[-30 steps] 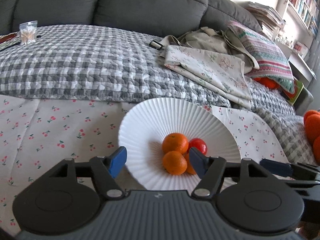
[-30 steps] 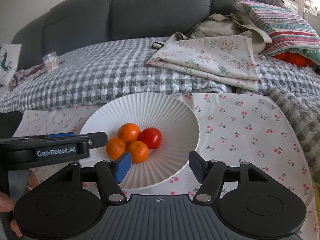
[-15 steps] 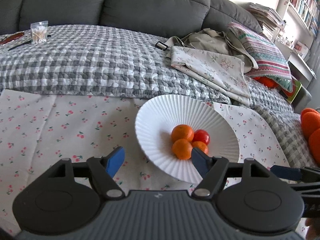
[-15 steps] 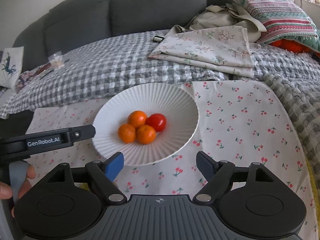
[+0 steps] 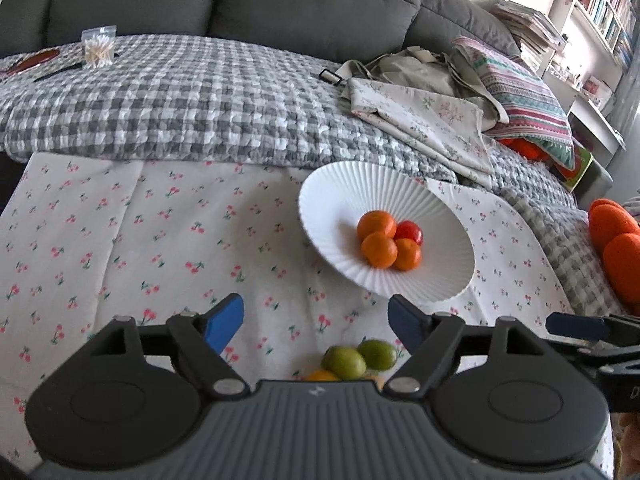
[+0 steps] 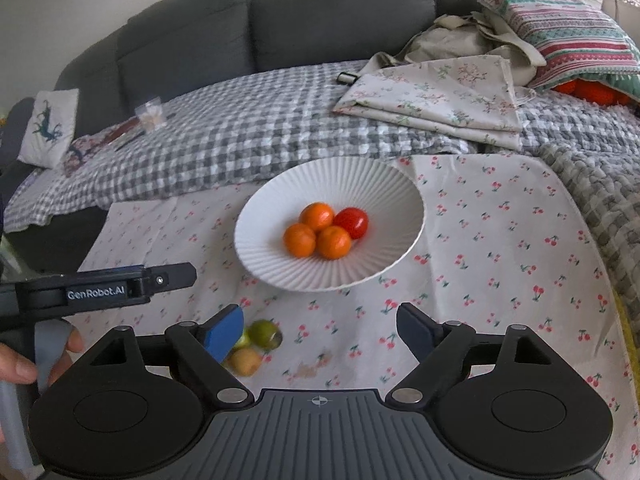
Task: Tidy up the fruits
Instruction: 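Withdraw both tools from the bowl toward the limes and kiwis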
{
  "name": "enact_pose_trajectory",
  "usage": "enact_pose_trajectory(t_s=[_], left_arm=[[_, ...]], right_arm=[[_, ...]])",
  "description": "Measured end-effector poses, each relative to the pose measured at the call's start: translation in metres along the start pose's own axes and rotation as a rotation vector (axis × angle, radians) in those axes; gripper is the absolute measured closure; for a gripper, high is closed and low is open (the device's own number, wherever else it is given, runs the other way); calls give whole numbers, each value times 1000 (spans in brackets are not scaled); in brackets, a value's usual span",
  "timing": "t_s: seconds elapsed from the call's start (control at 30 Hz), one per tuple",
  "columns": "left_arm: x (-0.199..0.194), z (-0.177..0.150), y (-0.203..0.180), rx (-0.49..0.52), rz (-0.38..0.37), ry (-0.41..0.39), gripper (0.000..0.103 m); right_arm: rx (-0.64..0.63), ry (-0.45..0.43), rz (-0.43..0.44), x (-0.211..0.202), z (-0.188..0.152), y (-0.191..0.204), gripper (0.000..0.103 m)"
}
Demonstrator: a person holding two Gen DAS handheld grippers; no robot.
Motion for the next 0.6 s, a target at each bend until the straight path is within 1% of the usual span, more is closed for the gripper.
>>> enact_pose_trajectory(t_s=[0.1, 0.2, 0.27, 0.37, 0.47, 0.6], left_arm=[[-1, -9, 3, 3, 2, 13, 23], [0, -18, 4, 0, 0, 44, 23], [-2, -21, 2, 14, -5, 46, 23], [-5, -22, 0, 39, 2, 42, 23], [-7, -24, -5, 46, -18, 49, 23], [-6, -34, -18, 107, -32, 64, 24]], right_arm=[[-27, 17, 9, -1, -8, 8, 17], [-48, 31, 19, -1, -12, 14, 16], [-51, 38, 25, -1, -14, 16, 16], [-33, 47, 36, -1, -16, 14, 16], [3, 63, 41, 2, -18, 8, 16], [33, 77, 45, 6, -20, 5, 16]])
Point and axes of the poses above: each gripper's, at about its wrist camera, not at the fingertips, and x roughly the way its jaws point, y to its left, z to its top, the point moved 10 cm from there along x, roughly the way its jaws point, and after that the axes turned 4 degrees about x, right-handed, at the moved point
